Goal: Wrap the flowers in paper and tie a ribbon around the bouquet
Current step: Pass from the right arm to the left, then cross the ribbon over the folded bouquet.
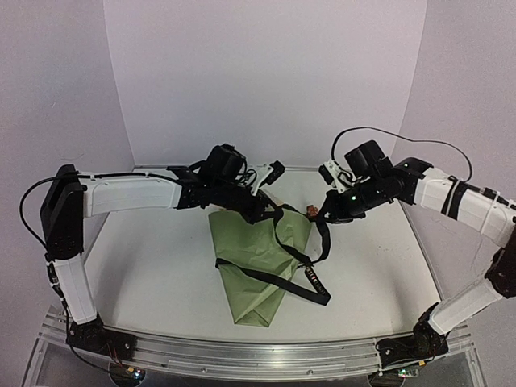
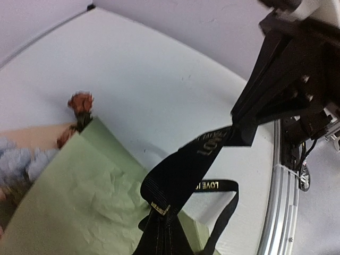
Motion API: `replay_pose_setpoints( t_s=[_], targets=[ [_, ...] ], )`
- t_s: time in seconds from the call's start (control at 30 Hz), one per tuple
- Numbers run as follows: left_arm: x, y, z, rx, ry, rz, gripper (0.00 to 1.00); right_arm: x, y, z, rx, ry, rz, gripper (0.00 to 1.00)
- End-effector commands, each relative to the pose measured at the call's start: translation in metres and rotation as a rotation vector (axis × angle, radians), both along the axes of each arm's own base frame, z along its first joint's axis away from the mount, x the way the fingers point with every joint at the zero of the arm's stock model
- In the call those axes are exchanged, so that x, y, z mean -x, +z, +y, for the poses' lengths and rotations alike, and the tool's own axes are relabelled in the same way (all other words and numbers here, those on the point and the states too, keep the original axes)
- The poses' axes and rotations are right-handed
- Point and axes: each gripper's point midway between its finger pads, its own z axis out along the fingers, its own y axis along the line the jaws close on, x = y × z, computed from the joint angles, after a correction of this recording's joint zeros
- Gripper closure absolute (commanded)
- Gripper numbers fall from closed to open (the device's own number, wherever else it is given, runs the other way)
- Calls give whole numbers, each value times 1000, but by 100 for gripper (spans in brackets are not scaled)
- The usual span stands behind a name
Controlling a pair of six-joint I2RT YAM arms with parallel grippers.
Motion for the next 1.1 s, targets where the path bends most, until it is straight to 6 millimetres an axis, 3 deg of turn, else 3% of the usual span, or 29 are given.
replay_pose_setpoints(
  t_s=[0.0,0.1,0.23,0.33,0.4,0.47,0.6,0.73,0.87,1.07],
  targets=[
    [-7,21,45,-106,187,67,100,-17,-8,-7,101,-29,-10,100],
    [-16,13,57,-181,275,119,100,-26,-15,-4,129,-48,7,99],
    [-30,-5,63,-235,335,173,100,-25,-23,-14,166,-107,41,56],
    [-44,-22,70,-268,376,220,100,-10,-32,-31,191,-133,45,35],
    [-50,-29,73,-275,388,240,100,3,-37,-42,196,-139,44,28],
    [-54,-31,73,-276,388,250,100,22,-50,-48,199,-111,68,25],
    [-55,-30,70,-275,372,255,100,63,-77,-42,196,4,114,24],
    [-54,-27,68,-268,354,259,100,88,-103,-34,226,82,132,22],
    [-50,-25,67,-267,331,269,100,96,-124,-26,307,145,136,20],
    [-51,-14,71,-244,315,272,100,97,-140,-11,395,210,97,20]
  ],
)
